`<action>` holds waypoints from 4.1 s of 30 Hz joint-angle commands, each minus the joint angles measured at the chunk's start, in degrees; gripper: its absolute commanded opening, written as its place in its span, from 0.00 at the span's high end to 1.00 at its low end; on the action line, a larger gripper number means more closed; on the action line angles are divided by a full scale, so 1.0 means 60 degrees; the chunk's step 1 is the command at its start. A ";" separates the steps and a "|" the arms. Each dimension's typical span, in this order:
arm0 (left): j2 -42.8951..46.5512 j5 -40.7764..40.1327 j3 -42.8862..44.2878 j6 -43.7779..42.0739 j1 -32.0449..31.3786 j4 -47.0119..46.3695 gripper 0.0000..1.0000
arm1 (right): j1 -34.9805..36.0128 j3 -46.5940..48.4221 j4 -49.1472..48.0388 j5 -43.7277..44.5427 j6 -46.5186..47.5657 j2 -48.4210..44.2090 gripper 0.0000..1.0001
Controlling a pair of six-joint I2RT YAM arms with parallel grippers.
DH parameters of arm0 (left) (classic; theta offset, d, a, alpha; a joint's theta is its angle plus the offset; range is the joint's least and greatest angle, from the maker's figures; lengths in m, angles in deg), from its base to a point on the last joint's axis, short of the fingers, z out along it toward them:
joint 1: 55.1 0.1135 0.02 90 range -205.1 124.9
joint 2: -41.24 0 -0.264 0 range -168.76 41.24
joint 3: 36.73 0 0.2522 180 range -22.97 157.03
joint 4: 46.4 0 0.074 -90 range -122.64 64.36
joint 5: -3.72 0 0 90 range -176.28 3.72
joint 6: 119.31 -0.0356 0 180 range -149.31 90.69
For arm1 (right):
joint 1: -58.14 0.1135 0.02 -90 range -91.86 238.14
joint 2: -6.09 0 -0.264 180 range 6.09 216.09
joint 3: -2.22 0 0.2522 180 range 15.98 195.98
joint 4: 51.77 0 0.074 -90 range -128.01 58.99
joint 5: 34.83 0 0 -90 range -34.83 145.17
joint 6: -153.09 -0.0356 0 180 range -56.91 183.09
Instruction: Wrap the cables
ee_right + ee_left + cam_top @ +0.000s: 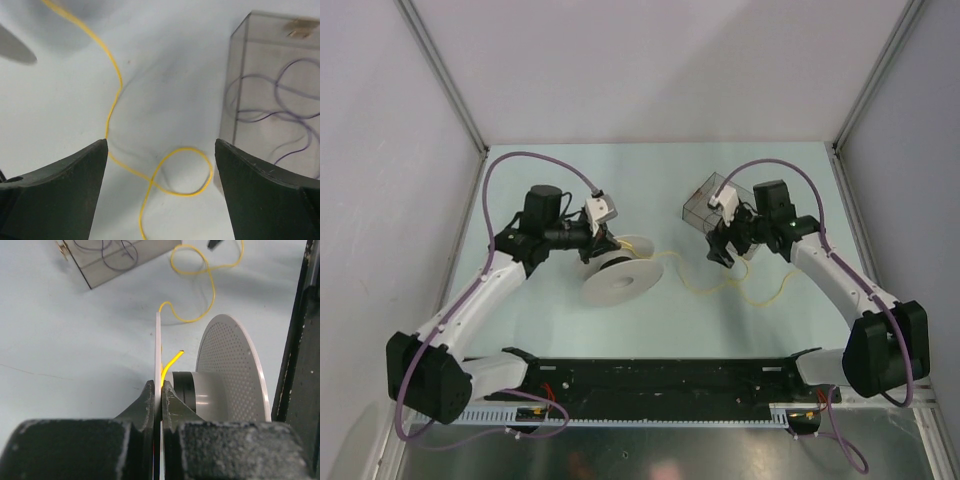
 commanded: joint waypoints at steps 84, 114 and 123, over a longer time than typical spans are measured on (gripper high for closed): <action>0.3649 -0.4608 -0.0380 0.4303 -0.0770 -0.0843 1.00 | 0.4983 0.2679 -0.6642 0.6205 0.2519 0.0905 1.00; 0.2514 -0.4389 0.5807 0.7342 0.0095 -0.1347 1.00 | 0.2741 0.0862 -0.2240 0.1280 -0.1968 -0.0410 0.07; 0.1738 -0.4200 0.7798 0.7688 0.0091 -0.1693 1.00 | 0.2622 0.0673 -0.3029 0.0208 -0.2054 -0.0501 0.01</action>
